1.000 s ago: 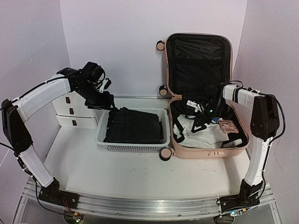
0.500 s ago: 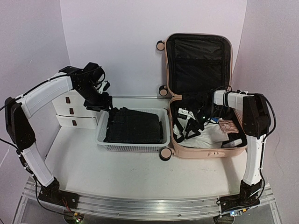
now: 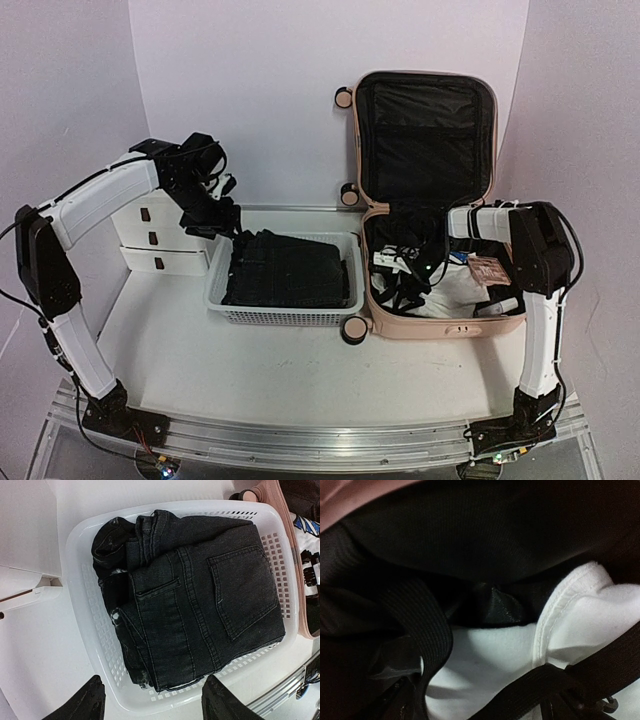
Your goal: Open, take out, and arrange the luggage
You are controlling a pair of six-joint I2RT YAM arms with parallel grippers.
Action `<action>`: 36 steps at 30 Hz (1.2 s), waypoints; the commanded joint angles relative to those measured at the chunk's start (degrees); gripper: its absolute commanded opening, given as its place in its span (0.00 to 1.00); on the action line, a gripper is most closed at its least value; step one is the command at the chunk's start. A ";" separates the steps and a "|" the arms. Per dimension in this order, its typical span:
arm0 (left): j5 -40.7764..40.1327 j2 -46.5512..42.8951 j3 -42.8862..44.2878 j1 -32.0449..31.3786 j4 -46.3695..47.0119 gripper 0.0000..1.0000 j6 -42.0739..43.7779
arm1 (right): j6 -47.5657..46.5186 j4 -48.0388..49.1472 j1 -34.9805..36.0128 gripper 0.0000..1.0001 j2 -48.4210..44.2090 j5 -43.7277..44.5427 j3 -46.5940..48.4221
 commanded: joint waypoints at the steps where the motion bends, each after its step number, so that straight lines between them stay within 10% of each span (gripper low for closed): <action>1: 0.33 0.34 3.33 0.55 -0.39 0.66 -0.48 | -0.22 7.17 2.13 0.86 1.03 6.76 -2.70; 22: 0.76 2.44 4.63 0.74 -0.20 0.66 -1.27 | 8.23 1.46 -2.53 0.12 -2.49 -3.58 -0.01; 36: 1.53 4.23 5.71 0.74 2.07 0.65 -1.01 | 15.71 -3.67 -7.71 0.00 -6.23 -6.27 3.01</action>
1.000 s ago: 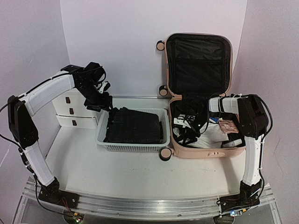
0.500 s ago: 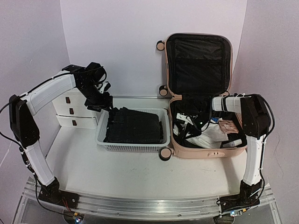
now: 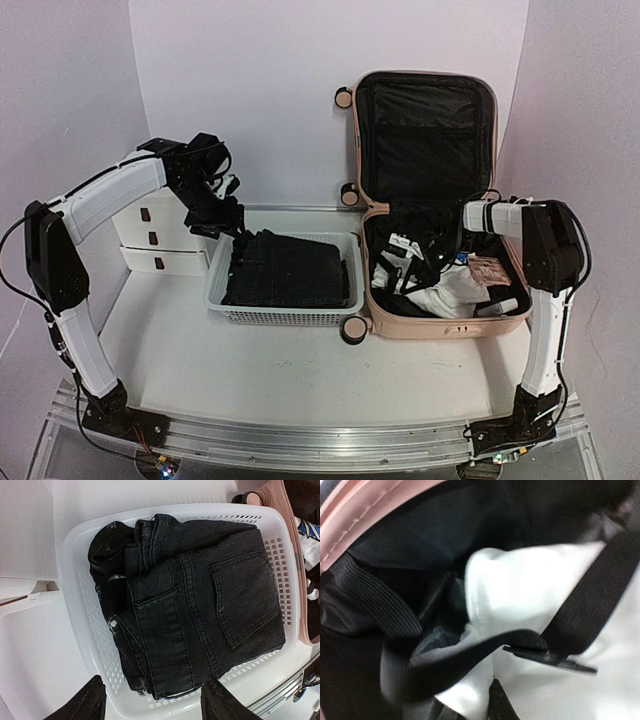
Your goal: Open, take out, and arrange the luggage
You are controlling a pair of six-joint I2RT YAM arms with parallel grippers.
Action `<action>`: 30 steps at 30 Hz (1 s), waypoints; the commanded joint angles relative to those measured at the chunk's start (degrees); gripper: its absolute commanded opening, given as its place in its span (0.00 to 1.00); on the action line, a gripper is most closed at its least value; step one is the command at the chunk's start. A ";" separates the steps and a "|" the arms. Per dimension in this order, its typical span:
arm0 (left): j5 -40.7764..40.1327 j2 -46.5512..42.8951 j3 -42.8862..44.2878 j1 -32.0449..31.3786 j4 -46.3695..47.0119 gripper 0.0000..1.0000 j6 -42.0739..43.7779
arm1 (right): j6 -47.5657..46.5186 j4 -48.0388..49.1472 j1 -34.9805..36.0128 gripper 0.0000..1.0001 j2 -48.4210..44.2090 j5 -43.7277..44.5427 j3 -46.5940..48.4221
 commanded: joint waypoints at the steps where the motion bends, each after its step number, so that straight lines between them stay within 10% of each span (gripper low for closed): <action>1: 1.15 1.17 3.21 0.34 2.78 0.65 -0.51 | 6.86 -3.45 -3.07 0.00 -4.76 -0.93 3.29; 30: 3.35 -1.31 -2.99 0.30 10.34 0.63 -1.04 | 36.08 3.19 -12.43 0.00 -17.43 -10.85 1.84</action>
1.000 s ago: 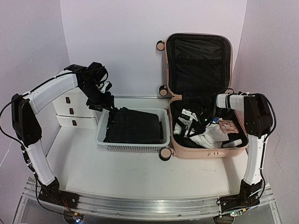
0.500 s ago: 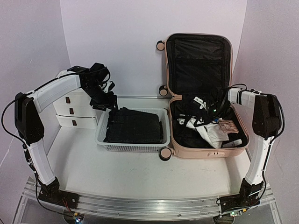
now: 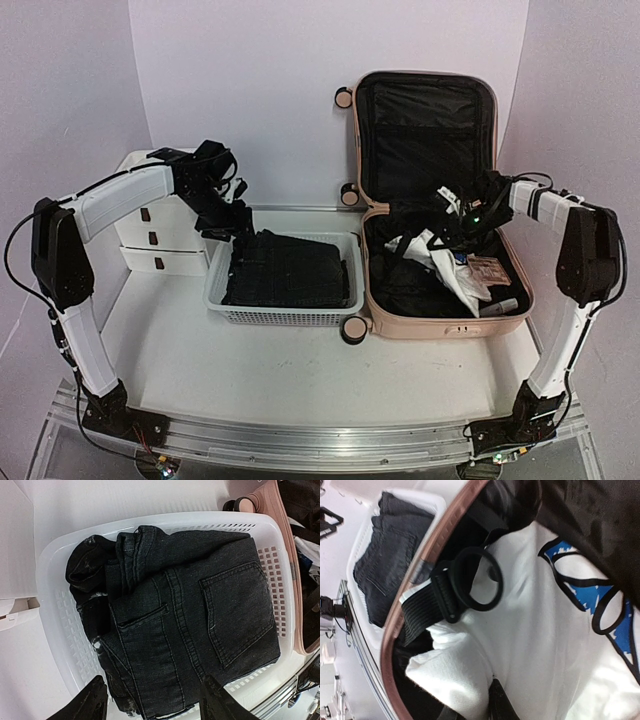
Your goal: Open, take out, and arrange the luggage
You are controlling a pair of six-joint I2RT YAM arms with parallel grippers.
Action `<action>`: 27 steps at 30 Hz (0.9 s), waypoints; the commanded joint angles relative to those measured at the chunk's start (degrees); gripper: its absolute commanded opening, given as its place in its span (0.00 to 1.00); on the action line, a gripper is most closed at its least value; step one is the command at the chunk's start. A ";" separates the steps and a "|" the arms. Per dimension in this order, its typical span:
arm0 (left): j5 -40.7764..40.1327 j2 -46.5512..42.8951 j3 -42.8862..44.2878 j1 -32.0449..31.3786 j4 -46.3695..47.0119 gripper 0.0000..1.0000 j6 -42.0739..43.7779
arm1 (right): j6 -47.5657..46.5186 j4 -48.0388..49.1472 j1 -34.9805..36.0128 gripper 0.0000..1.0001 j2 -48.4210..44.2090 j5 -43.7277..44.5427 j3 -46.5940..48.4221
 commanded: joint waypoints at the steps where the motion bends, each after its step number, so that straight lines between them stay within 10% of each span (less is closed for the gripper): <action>1: 0.42 -3.45 -0.27 0.31 2.75 0.63 -0.27 | 4.39 3.26 -1.33 0.00 -6.47 -1.95 0.42; 27: 2.32 -4.87 2.17 0.34 3.95 0.63 -2.20 | 22.56 13.80 0.12 0.00 -7.05 -2.53 7.57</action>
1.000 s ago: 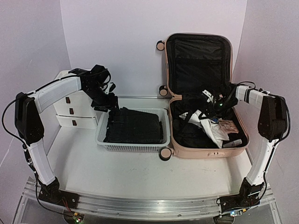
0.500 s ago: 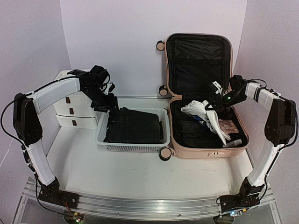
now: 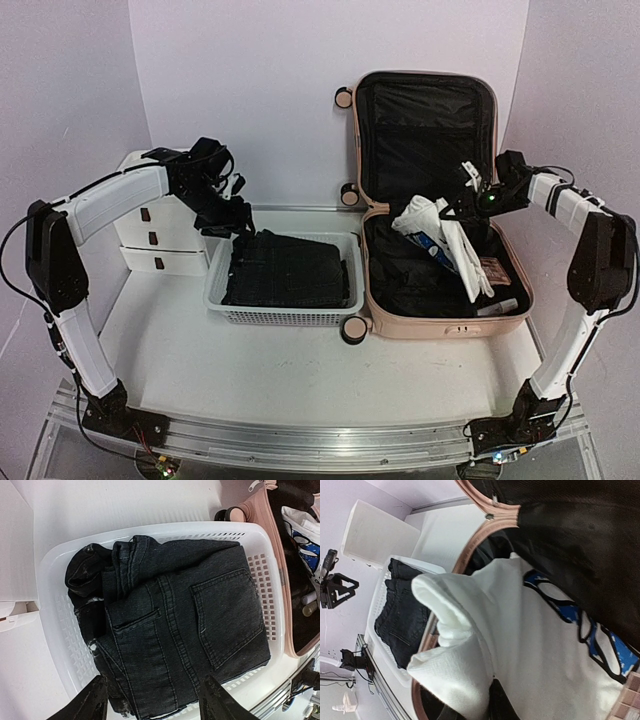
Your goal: Open, take out, and arrange the luggage
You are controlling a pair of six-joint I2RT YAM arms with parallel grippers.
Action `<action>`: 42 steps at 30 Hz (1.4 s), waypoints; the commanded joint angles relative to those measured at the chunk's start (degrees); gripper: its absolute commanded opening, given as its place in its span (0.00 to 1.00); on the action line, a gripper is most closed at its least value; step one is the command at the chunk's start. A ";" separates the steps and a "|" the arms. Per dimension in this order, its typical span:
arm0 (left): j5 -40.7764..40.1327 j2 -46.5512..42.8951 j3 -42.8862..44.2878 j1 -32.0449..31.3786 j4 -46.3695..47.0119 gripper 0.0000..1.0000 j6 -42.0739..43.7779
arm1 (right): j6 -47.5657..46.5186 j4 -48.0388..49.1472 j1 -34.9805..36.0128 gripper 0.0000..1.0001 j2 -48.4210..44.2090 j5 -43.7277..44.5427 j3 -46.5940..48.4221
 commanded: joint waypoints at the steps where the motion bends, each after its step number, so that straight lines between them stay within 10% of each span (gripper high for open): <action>1: 2.15 -2.68 4.33 0.35 1.65 0.63 -0.81 | 5.94 5.76 5.41 0.00 -1.20 0.26 6.31; 18: 2.87 -13.49 -2.63 0.34 1.69 0.63 -3.35 | 4.11 15.54 25.75 0.00 6.27 4.96 13.05; 42: 0.58 -42.37 -30.44 0.25 16.06 0.65 -4.91 | -41.51 11.85 46.64 0.00 29.09 2.69 31.63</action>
